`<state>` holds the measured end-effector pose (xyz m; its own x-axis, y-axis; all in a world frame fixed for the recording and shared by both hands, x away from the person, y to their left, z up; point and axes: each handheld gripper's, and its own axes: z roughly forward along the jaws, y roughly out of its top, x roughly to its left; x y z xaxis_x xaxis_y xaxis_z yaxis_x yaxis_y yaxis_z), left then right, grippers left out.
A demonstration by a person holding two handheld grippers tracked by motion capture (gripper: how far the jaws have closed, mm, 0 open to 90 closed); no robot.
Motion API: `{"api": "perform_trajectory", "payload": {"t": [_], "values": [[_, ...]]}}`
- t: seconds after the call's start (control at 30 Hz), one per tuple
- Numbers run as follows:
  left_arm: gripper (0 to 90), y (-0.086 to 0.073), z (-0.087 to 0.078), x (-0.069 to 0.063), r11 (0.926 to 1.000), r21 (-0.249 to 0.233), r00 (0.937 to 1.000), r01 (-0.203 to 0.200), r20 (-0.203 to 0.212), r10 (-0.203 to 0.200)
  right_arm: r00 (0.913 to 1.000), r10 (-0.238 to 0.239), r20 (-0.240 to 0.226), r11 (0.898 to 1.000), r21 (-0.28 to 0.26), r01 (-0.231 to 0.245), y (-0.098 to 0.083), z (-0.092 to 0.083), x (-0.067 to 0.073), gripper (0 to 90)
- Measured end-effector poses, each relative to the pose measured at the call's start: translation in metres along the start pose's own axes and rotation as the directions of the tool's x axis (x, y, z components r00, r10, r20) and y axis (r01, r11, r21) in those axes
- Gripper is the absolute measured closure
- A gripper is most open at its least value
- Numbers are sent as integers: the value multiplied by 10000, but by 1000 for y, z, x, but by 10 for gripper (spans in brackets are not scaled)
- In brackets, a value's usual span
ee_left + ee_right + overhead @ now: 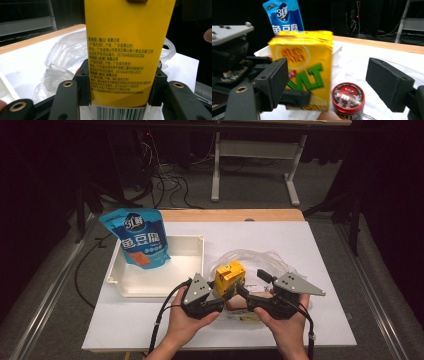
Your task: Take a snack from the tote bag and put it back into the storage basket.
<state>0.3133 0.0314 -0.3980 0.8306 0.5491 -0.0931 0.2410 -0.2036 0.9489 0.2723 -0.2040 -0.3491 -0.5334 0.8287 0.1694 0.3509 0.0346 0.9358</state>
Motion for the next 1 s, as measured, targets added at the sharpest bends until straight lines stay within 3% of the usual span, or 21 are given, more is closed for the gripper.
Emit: {"api": "perform_trajectory", "payload": {"t": [0.53,1.0], "values": [[506,7,-18,17,9993,-354,9996,149,-247,-157,9978,262,602,9984,484,-291,-17,7,-27,225],[506,8,-36,40,9972,-610,9954,443,-821,-493,9950,323,940,9968,700,-390,-26,11,-39,237]]}}
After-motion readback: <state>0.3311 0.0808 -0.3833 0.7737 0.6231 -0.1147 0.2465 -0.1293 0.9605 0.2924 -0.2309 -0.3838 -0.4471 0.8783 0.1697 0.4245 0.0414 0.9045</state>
